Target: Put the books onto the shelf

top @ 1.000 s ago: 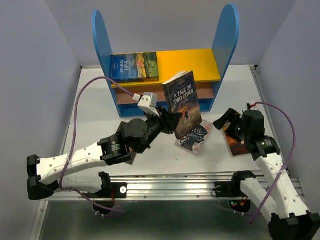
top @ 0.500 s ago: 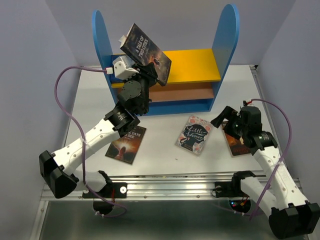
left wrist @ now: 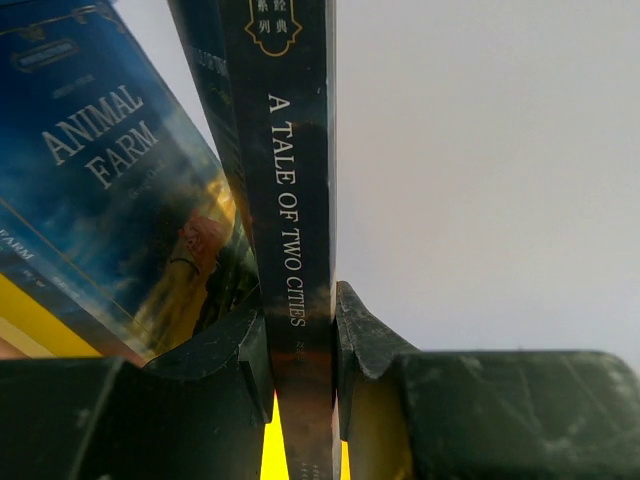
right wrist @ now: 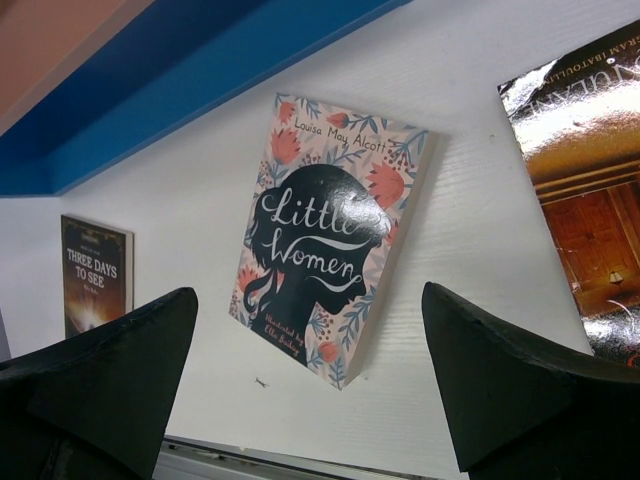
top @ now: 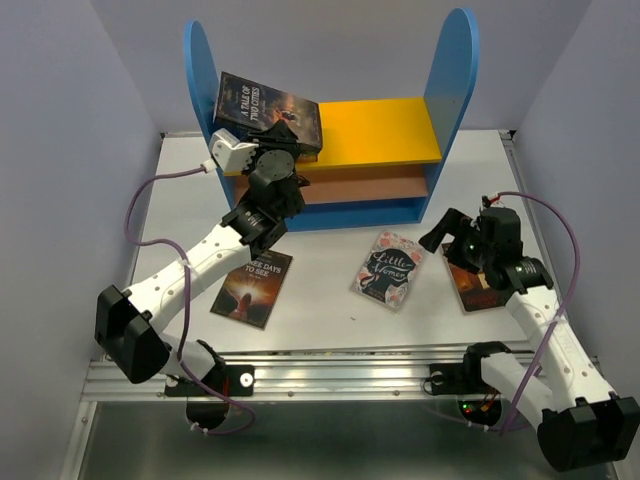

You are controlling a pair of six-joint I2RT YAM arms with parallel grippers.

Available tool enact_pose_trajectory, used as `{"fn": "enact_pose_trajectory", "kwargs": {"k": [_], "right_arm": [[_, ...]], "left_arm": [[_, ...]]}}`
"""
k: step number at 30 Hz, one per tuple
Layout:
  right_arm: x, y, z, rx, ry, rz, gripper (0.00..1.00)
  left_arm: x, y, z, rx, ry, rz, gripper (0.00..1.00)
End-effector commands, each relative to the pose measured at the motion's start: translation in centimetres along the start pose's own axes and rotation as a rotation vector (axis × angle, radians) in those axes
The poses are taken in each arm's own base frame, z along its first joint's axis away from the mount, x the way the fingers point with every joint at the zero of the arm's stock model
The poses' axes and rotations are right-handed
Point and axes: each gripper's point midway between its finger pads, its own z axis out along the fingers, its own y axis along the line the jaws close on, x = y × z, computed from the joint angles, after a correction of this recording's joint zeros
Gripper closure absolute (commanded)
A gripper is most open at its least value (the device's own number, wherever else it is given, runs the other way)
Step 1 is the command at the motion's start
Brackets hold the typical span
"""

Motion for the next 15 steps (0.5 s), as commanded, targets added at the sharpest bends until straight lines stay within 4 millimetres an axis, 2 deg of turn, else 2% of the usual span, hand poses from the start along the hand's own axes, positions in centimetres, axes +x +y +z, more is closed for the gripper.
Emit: {"fn": "enact_pose_trajectory", "kwargs": {"k": [1, 7, 13, 15], "right_arm": [[-2.5, 2.3, -0.6, -0.075, -0.065, -0.043, 0.0], [-2.5, 2.4, -0.5, -0.079, -0.06, -0.041, 0.0], [-2.5, 2.4, -0.4, -0.077, -0.058, -0.046, 0.0], [-2.5, 2.5, -0.4, -0.081, -0.055, -0.046, 0.0]], "left_arm": [[-5.1, -3.7, 0.4, -0.011, -0.133, -0.289, 1.0], [-2.9, -2.2, 2.1, -0.083, -0.066, -0.332, 1.0], [-1.5, -0.3, 2.7, -0.159, -0.05, -0.347, 1.0], [-1.1, 0.0, 2.8, -0.163, -0.038, -0.34, 0.86]]}}
